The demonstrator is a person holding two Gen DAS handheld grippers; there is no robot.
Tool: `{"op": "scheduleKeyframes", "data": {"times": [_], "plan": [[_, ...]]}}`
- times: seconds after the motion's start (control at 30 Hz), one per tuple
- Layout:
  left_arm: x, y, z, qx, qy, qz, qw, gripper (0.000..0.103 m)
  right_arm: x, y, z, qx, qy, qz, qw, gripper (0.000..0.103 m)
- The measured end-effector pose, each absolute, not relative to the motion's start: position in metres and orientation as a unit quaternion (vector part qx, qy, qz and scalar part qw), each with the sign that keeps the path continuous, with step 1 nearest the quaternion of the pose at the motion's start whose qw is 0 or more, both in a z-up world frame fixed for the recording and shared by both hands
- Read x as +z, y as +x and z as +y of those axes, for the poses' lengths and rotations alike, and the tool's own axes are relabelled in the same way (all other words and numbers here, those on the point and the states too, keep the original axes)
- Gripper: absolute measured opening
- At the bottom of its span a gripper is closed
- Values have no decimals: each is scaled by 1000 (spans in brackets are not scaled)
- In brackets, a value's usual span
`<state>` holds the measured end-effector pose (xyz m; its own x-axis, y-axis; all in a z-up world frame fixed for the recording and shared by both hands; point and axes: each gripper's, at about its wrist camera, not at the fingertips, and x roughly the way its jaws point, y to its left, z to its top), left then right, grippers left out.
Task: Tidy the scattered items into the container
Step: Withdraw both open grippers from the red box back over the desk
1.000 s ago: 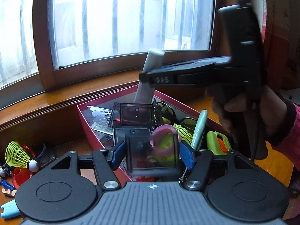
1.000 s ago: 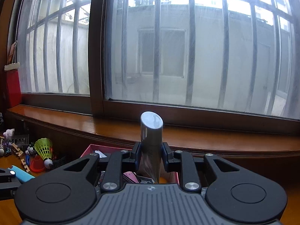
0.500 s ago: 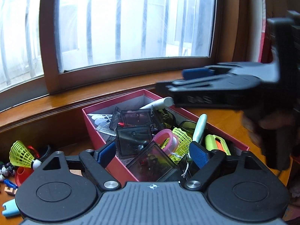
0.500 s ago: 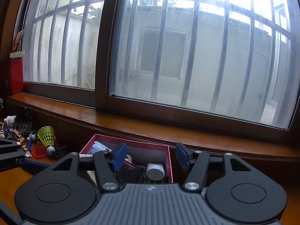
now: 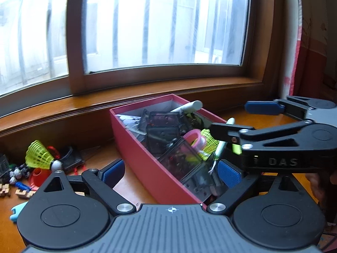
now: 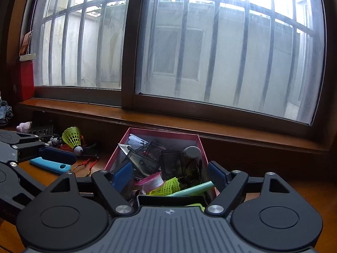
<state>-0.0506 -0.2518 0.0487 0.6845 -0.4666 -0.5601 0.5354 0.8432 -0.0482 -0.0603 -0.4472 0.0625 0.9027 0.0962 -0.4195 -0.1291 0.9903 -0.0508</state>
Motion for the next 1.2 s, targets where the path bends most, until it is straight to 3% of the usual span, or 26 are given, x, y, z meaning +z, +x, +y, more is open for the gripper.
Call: {"op": "scheduleKeyframes", "data": {"times": [0.63,1.2], "plan": [[38,-44,-103,-118,-9,329,937,100,84,-80,-337,143,-37,194,970,90],[16,-38,32,-27,-5,337,941,101,35,-35,-200,215,-41,263,940,91]]}}
